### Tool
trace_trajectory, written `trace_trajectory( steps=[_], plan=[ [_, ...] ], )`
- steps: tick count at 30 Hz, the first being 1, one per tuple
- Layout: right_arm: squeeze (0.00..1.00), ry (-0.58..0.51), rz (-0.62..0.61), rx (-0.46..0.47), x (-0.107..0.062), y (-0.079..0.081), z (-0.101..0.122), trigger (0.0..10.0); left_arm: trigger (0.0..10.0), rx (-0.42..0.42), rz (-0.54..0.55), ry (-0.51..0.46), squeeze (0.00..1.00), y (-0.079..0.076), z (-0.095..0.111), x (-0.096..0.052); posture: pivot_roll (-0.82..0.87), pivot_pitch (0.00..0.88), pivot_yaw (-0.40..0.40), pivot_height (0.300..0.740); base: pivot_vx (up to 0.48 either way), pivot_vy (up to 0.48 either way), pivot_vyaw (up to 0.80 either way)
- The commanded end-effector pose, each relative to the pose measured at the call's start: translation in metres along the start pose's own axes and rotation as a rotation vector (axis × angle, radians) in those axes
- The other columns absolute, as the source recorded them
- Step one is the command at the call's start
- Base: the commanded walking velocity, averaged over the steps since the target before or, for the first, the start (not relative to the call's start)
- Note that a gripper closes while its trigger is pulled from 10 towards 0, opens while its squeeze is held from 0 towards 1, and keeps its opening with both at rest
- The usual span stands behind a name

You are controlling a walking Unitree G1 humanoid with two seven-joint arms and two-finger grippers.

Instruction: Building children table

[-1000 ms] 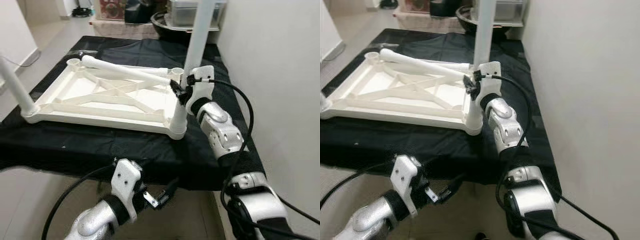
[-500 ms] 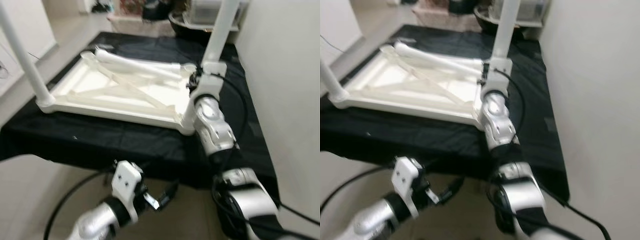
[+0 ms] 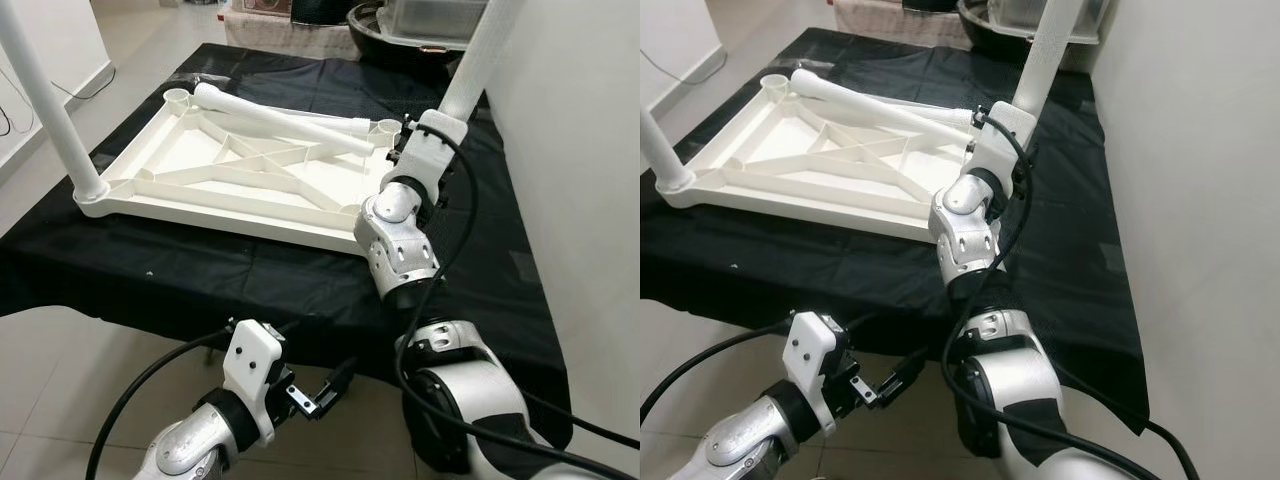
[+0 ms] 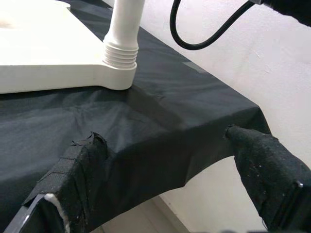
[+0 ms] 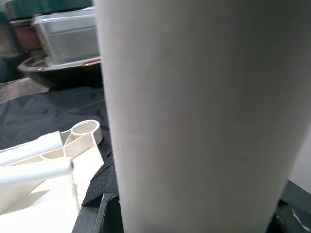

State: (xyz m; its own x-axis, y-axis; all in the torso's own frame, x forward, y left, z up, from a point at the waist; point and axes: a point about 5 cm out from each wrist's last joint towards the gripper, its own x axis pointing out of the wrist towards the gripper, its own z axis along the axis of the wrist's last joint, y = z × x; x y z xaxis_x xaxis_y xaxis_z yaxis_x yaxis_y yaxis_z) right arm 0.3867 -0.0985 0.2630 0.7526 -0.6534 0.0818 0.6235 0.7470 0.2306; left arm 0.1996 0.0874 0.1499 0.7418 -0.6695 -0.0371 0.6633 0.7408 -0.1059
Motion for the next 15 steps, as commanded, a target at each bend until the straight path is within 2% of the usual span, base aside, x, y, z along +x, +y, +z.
trace_trajectory(
  steps=[1, 15],
  plan=[
    [0.00, 0.155, -0.142, -0.051, 0.005, -0.023, -0.037, 10.0, 10.0, -0.005, -0.008, 0.014, 0.00, -0.002, -0.004, -0.001, 0.11, 0.171, -0.073, 0.740, 0.000, 0.000, 0.00],
    [0.00, 0.135, -0.165, -0.100, -0.005, -0.010, -0.032, 10.0, 10.0, -0.003, -0.011, 0.012, 0.00, -0.002, -0.004, 0.001, 0.11, 0.158, -0.079, 0.740, 0.000, 0.000, 0.00]
  ],
)
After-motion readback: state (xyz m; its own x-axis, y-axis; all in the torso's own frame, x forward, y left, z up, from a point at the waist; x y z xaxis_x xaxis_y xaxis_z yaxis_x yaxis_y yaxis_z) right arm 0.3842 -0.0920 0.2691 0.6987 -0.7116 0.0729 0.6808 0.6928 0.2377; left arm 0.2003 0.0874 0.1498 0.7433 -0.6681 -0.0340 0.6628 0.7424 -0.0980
